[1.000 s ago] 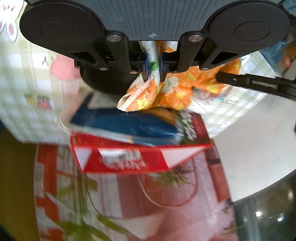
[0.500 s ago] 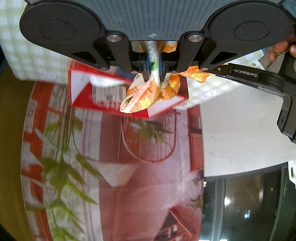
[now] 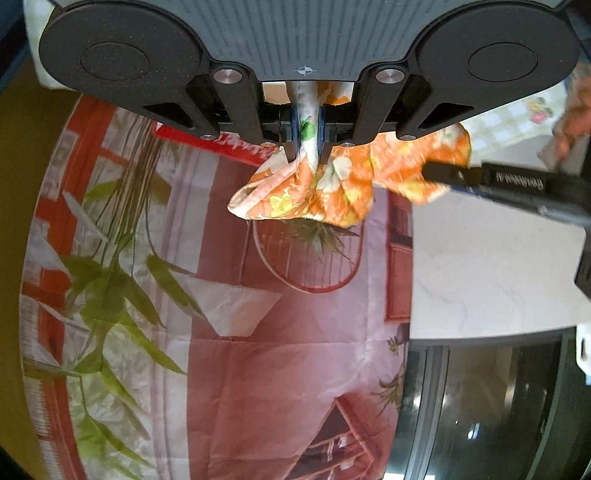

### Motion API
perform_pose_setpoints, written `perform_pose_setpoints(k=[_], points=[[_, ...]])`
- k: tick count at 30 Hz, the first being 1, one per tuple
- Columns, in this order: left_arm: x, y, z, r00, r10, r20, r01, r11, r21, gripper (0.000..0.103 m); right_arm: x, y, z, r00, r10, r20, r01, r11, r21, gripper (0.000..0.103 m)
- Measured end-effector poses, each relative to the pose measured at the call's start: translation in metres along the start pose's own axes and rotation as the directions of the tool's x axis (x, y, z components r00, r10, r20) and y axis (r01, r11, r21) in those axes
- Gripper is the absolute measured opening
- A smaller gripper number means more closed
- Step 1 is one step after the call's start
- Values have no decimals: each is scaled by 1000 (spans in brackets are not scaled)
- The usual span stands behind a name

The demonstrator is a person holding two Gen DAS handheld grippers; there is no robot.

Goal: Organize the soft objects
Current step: 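Carry the orange cloth with both grippers into the red box and release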

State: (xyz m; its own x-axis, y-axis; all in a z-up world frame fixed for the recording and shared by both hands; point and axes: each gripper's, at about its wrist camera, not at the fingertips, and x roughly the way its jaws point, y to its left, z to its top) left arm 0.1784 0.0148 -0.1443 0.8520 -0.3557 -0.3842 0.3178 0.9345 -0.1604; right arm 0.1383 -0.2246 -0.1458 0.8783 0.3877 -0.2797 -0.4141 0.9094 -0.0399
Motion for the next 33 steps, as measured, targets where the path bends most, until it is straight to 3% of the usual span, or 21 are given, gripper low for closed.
perform_pose_setpoints(k=[8,13,25,27,28,30,33], points=[[63,3,24,998,53,-39,-52,998,26,17,78,-43,11,995,-40,-94,47,996,73,9],[93,13,24,993,70,-93,-69,997,20,17,113,-50,6,986,-58,-159,65,997,38,9],[134,25,-1,965,55,-255,-53,998,15,18,166,-61,-22,933,-84,-351,110,992,56,13],[135,26,-3,964,40,-263,-38,999,14,22,167,-58,-25,923,-135,-360,153,988,22,26],[134,27,-3,963,40,-265,-38,999,13,24,167,-56,-26,918,-165,-361,177,984,1,29],[132,28,-2,964,40,-264,-39,999,8,40,164,-55,-28,913,-191,-359,199,980,-15,33],[124,29,0,968,24,-251,-23,1000,6,47,157,-56,-28,917,-186,-353,198,980,0,37]])
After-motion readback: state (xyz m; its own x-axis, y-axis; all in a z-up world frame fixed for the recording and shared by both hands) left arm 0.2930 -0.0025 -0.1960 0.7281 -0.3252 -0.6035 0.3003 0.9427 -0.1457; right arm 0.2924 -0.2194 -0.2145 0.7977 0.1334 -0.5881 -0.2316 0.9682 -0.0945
